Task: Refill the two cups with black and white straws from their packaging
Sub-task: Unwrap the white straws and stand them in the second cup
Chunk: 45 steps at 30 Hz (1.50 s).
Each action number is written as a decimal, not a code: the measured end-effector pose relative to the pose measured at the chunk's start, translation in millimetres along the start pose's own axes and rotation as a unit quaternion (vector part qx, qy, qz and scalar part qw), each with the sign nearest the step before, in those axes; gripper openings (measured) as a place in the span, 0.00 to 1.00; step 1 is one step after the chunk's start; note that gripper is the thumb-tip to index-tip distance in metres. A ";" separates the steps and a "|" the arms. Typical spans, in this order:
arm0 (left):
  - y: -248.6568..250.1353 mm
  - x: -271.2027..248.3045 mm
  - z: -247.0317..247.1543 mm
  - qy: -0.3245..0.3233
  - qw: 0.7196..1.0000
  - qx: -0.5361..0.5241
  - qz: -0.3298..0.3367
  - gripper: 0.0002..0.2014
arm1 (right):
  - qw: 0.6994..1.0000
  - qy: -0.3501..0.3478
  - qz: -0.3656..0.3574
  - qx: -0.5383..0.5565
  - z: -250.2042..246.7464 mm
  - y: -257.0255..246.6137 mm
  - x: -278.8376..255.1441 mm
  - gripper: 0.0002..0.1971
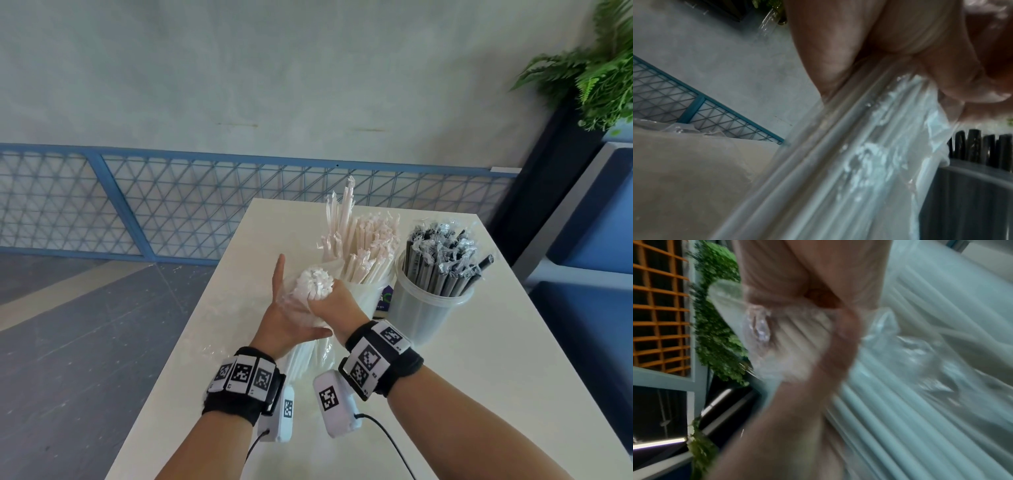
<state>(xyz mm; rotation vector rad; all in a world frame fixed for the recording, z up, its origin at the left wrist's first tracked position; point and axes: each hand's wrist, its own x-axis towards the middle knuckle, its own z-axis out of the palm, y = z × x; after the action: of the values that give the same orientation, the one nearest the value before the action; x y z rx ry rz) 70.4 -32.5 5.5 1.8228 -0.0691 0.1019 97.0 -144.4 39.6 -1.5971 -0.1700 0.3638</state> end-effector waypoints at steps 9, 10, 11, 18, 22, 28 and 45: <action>-9.6 -2.5 0.3 0.030 0.998 0.022 -0.056 0.35 | 0.981 0.020 -0.091 0.169 -20.8 -62.2 1.7 0.19; -8.0 -1.5 0.1 0.032 0.998 0.018 -0.049 0.35 | 0.982 0.004 -0.095 0.160 -23.0 -61.7 2.7 0.20; -7.6 -0.7 -0.3 0.035 0.998 0.016 -0.043 0.35 | 0.985 -0.021 -0.102 0.138 -24.8 -59.3 2.2 0.20; -3.4 1.3 9.0 0.030 0.998 0.027 -0.039 0.31 | 0.993 0.008 -0.096 0.071 -17.8 -27.0 -7.1 0.14; 2.7 2.8 5.7 0.022 0.997 0.060 -0.047 0.34 | 0.986 0.064 -0.111 0.109 -20.7 -41.0 -2.8 0.22; 6.0 3.2 4.8 0.006 0.997 0.061 -0.049 0.31 | 0.986 0.055 -0.122 0.103 -22.4 -50.7 -3.3 0.20; -16.3 -4.5 -26.0 0.168 0.983 -0.065 -0.045 0.28 | 0.915 0.302 -0.266 0.041 -67.5 -113.6 -3.1 0.20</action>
<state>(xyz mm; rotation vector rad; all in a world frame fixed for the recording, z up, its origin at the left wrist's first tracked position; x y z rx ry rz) 66.7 -3.2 -4.2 1.6530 0.2393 0.3312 129.4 -201.8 154.1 -1.4423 -0.1030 -0.5397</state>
